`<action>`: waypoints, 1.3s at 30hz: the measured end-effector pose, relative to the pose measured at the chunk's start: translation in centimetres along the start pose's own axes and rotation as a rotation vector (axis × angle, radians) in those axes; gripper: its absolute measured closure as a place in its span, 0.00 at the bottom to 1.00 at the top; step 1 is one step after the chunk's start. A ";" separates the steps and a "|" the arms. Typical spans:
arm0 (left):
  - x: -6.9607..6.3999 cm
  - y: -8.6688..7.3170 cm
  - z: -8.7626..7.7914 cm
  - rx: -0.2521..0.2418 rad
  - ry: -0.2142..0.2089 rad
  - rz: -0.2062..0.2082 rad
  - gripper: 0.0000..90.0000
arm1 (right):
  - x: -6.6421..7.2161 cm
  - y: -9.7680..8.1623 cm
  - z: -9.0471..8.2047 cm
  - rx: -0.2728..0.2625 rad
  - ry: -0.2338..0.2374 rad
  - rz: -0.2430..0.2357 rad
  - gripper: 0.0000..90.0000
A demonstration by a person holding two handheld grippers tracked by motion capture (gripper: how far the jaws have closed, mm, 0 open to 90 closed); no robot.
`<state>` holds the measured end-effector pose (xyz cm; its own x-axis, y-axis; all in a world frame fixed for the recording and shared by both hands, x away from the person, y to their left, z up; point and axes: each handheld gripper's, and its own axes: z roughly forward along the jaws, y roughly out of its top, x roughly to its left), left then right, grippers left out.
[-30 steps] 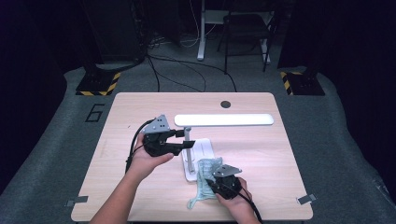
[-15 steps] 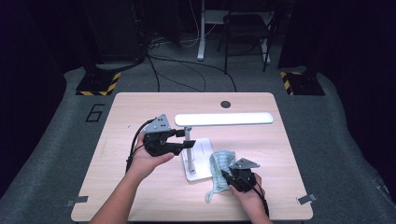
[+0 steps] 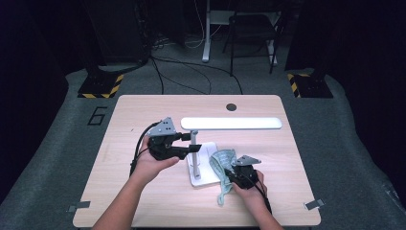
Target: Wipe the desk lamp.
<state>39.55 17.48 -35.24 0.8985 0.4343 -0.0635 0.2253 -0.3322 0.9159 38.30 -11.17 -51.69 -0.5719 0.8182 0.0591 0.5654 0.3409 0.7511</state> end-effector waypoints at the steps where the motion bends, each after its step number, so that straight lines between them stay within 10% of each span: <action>1: 0.0 0.0 0.0 -0.001 0.000 -0.002 0.58 | -0.1 0.2 0.2 0.000 -0.001 0.006 0.80; 28: 0.0 -0.3 -0.7 0.013 -0.048 0.026 0.58 | -2.4 6.6 6.6 0.029 -0.050 -0.023 0.79; 39: -0.1 -0.3 -0.5 0.008 -0.039 0.027 0.58 | -2.6 6.7 6.9 0.014 -0.039 -0.003 0.82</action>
<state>39.19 17.96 -35.31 0.9183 0.3922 -0.0546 0.2038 -0.3496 0.9145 47.69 -7.77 -51.33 -0.5497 0.8348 0.0308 0.5720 0.3493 0.7421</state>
